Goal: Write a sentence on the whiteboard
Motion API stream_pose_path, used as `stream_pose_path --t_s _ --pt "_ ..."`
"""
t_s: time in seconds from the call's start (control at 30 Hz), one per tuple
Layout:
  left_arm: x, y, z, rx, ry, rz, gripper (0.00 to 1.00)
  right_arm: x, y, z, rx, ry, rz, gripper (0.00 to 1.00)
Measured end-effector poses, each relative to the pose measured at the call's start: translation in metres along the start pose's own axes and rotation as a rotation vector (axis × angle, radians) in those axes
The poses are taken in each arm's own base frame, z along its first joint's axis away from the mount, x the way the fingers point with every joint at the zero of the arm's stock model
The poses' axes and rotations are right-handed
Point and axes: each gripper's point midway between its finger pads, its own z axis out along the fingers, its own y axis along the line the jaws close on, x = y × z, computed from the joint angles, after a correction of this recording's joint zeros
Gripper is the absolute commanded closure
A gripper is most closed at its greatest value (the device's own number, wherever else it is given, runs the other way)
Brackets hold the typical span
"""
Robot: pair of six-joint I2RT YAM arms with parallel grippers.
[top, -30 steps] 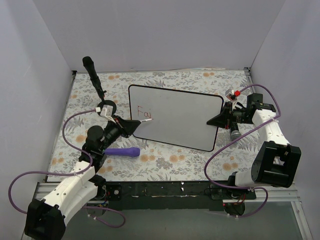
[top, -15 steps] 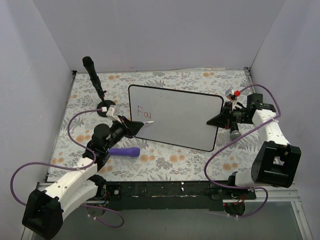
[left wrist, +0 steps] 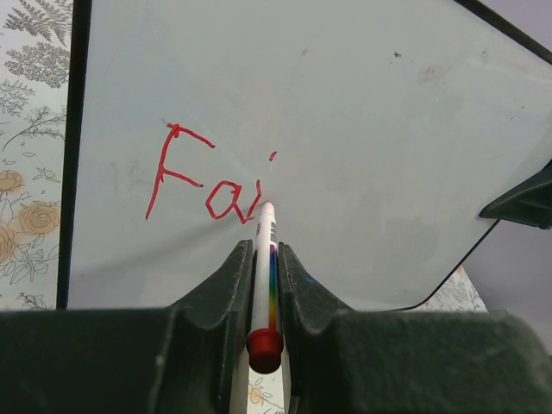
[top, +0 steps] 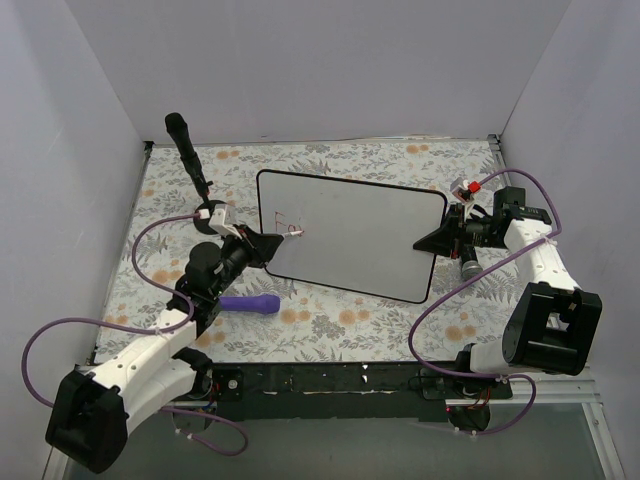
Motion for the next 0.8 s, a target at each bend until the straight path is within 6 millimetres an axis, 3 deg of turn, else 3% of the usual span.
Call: stream_pose_path --t_s 0.8 --pt "0.003 -0.005 0.014 0.031 0.022 -0.016 1.00 0.000 0.000 0.000 0.000 -0.001 0.011 0.99"
